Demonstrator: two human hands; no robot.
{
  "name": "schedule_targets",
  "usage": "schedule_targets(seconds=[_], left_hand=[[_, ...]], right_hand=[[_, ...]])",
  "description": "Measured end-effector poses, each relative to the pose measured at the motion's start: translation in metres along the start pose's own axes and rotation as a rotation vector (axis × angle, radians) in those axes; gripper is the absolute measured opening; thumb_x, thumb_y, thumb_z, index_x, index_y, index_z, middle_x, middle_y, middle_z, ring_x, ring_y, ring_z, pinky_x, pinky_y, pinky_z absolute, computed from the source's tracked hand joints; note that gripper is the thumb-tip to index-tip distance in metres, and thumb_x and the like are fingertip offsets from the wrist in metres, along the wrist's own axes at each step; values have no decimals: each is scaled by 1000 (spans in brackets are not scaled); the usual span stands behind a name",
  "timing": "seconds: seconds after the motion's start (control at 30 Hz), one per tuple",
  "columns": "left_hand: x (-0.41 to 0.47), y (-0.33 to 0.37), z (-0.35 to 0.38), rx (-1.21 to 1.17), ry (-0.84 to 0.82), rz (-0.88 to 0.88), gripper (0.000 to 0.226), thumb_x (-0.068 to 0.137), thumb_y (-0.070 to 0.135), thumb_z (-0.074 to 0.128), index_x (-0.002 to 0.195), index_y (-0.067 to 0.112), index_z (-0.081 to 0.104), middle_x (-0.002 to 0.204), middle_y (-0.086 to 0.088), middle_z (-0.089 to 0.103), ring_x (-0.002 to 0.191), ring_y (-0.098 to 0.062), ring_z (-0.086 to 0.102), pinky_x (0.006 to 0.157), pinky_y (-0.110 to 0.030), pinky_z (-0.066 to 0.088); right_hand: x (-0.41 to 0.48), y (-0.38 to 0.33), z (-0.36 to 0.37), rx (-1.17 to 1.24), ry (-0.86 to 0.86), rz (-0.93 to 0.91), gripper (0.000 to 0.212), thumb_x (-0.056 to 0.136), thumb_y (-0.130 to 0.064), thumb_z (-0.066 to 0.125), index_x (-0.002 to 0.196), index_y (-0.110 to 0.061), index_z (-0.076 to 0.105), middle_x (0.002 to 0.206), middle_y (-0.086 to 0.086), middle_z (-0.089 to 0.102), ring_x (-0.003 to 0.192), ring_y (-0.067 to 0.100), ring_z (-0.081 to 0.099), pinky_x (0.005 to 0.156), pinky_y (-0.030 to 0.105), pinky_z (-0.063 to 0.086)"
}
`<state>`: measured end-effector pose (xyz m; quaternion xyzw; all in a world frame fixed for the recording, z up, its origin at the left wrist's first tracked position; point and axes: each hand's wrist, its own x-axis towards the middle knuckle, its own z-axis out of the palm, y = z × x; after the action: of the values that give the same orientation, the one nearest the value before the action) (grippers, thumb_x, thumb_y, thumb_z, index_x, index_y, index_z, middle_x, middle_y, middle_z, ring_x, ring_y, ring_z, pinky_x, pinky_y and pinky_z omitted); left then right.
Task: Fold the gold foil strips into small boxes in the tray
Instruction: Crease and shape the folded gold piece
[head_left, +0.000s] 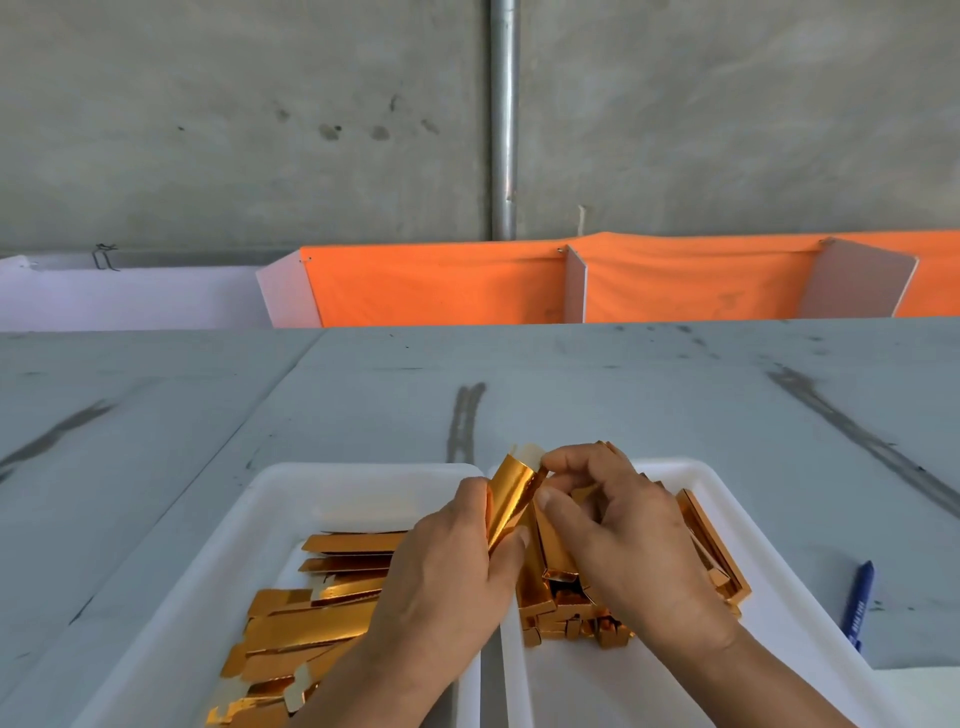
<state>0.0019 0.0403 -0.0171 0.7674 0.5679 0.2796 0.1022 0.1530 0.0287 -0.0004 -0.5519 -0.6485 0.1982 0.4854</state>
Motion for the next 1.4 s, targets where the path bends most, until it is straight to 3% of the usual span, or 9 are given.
schedule_targets(seconds=[0.17, 0.33, 0.53, 0.63, 0.73, 0.97, 1.17, 1.27, 1.4], left_hand=[[-1, 2, 3, 53, 45, 77, 20, 95, 52, 40, 104, 39, 29, 72, 18, 45, 63, -3, 54, 53, -10, 37], [-2, 2, 8, 117, 54, 139, 23, 94, 58, 34, 105, 40, 24, 73, 18, 41, 64, -3, 53, 51, -10, 34], [0, -1, 6, 116, 24, 157, 37, 76, 76, 11, 96, 45, 14, 72, 19, 39, 60, 4, 46, 48, -10, 32], [0, -3, 7, 79, 33, 193, 44, 73, 80, 6, 98, 46, 19, 73, 20, 42, 65, 6, 49, 53, -9, 37], [-2, -3, 9, 43, 21, 235, 48, 77, 80, 11, 106, 45, 24, 77, 21, 44, 71, 4, 52, 59, -8, 40], [-1, -1, 9, 77, -7, 232, 55, 75, 78, 14, 115, 43, 27, 89, 20, 47, 78, 0, 53, 61, -7, 36], [1, -2, 7, 183, 35, 185, 51, 79, 73, 15, 115, 39, 27, 83, 15, 42, 71, -4, 51, 56, -8, 34], [3, -1, 7, 264, 74, 177, 54, 79, 71, 13, 119, 36, 25, 87, 16, 43, 72, -4, 51, 61, -9, 40], [2, 1, 7, 276, 83, 148, 47, 86, 67, 17, 117, 33, 26, 87, 15, 44, 68, -4, 50, 52, -9, 31]], right_hand=[[0, -6, -5, 420, -151, 219, 14, 94, -17, 65, 91, -28, 73, 62, -9, 63, 48, 8, 50, 45, 18, 43], [3, -8, -8, 419, -182, 259, 11, 95, -18, 65, 87, -15, 72, 53, -10, 57, 44, 2, 48, 43, 13, 38], [5, -2, -10, 262, -93, 216, 30, 95, -38, 57, 72, -26, 72, 63, -10, 57, 56, 2, 52, 60, 20, 42], [9, 1, -14, 332, -27, 252, 19, 97, -28, 59, 83, -30, 72, 62, -9, 61, 56, 4, 57, 56, 15, 47], [11, 4, -19, 450, -69, 293, 11, 95, -17, 64, 98, -26, 67, 64, 3, 64, 54, 14, 59, 58, 24, 52], [9, 7, -17, 312, -76, 205, 27, 95, -14, 62, 83, -36, 72, 66, 1, 66, 54, 13, 62, 59, 24, 55], [6, -2, -14, 230, -42, 170, 35, 93, -4, 61, 82, -32, 79, 101, -13, 66, 74, 8, 68, 65, 19, 54], [7, -6, -14, 384, -67, 249, 35, 93, -1, 60, 82, -26, 82, 106, -10, 68, 70, 4, 66, 61, 17, 52], [5, -7, -10, 552, -152, 339, 27, 94, -7, 61, 88, -22, 82, 101, 0, 74, 66, 11, 64, 64, 20, 51]])
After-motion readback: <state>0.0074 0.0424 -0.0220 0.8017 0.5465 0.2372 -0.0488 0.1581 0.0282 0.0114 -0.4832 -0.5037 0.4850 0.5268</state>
